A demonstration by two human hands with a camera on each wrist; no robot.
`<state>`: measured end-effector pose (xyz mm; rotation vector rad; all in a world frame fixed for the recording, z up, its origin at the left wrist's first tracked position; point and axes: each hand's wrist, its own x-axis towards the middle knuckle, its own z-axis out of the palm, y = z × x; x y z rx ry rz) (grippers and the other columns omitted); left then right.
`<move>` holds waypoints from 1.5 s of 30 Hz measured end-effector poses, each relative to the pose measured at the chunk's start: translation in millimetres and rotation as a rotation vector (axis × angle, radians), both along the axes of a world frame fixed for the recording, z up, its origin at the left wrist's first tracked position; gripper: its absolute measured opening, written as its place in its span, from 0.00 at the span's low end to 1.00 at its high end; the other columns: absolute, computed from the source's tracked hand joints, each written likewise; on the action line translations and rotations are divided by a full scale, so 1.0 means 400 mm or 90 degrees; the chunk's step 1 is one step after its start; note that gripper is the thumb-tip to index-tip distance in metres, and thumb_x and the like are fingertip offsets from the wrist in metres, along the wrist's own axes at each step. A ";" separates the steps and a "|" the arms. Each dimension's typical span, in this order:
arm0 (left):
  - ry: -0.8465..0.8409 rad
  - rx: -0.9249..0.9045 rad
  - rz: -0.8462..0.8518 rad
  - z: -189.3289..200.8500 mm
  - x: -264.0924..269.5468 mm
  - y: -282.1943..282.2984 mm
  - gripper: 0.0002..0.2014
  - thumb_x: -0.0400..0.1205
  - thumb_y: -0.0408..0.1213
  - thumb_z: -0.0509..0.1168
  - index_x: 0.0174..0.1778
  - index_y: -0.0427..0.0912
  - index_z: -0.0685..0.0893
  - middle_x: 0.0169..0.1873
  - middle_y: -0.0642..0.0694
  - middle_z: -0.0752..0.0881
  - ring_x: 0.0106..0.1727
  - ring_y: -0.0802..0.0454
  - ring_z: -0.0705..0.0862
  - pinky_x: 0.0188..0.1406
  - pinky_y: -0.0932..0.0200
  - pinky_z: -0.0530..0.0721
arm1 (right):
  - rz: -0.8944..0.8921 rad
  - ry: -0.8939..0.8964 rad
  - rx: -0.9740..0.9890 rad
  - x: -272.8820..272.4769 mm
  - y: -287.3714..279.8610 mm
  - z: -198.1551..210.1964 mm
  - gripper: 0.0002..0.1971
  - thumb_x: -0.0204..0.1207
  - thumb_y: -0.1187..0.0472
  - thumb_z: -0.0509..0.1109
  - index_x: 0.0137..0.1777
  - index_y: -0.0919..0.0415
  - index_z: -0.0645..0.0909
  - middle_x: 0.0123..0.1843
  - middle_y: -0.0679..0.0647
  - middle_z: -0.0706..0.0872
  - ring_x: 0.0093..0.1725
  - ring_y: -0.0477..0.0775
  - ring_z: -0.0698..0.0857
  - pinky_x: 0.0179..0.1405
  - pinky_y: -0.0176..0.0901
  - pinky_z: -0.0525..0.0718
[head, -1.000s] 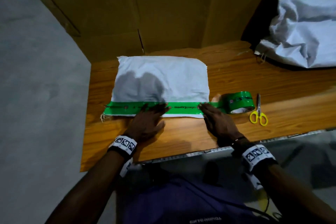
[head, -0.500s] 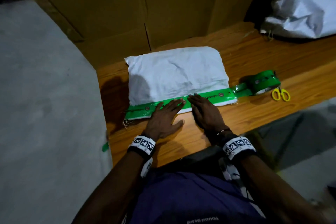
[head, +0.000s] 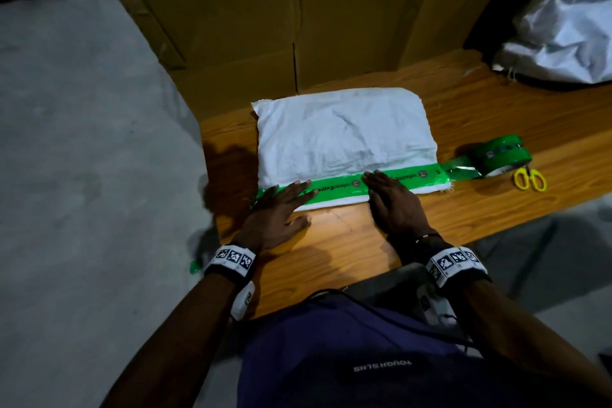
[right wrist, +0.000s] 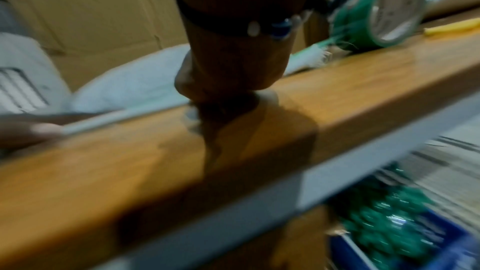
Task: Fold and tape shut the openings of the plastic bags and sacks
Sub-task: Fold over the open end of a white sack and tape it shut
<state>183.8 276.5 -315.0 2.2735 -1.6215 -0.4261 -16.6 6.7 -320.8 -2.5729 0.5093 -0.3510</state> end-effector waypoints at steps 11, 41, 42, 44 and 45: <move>-0.008 0.015 0.004 -0.001 0.011 0.004 0.30 0.91 0.61 0.56 0.90 0.68 0.58 0.91 0.67 0.51 0.92 0.60 0.51 0.91 0.45 0.49 | 0.202 0.126 -0.176 -0.028 0.032 -0.003 0.35 0.92 0.37 0.52 0.94 0.50 0.50 0.94 0.47 0.54 0.94 0.51 0.50 0.92 0.55 0.53; -0.031 -0.028 0.010 -0.011 -0.005 0.009 0.28 0.90 0.57 0.58 0.88 0.62 0.68 0.89 0.61 0.64 0.89 0.58 0.62 0.86 0.41 0.67 | 0.092 0.112 -0.102 -0.052 0.036 0.010 0.28 0.92 0.41 0.51 0.92 0.33 0.54 0.92 0.37 0.61 0.93 0.45 0.54 0.89 0.63 0.53; -0.020 -0.030 0.020 -0.014 -0.005 0.005 0.27 0.90 0.58 0.57 0.88 0.62 0.68 0.88 0.62 0.65 0.89 0.58 0.63 0.86 0.41 0.67 | 0.087 0.118 -0.101 -0.050 0.039 0.006 0.28 0.92 0.41 0.51 0.92 0.33 0.54 0.91 0.38 0.62 0.92 0.46 0.56 0.89 0.64 0.53; -0.003 -0.039 0.039 -0.018 -0.008 -0.006 0.27 0.90 0.59 0.56 0.86 0.62 0.71 0.88 0.61 0.67 0.88 0.59 0.64 0.86 0.41 0.66 | 0.071 0.112 -0.108 -0.042 0.040 0.006 0.28 0.91 0.41 0.52 0.91 0.36 0.60 0.90 0.40 0.67 0.91 0.50 0.62 0.87 0.66 0.58; 0.005 -0.053 0.050 -0.019 -0.011 -0.009 0.26 0.90 0.57 0.58 0.85 0.61 0.74 0.87 0.61 0.69 0.88 0.59 0.65 0.86 0.42 0.66 | 0.071 0.094 -0.114 -0.033 0.041 0.010 0.28 0.90 0.42 0.54 0.90 0.40 0.65 0.88 0.43 0.72 0.88 0.53 0.67 0.84 0.66 0.62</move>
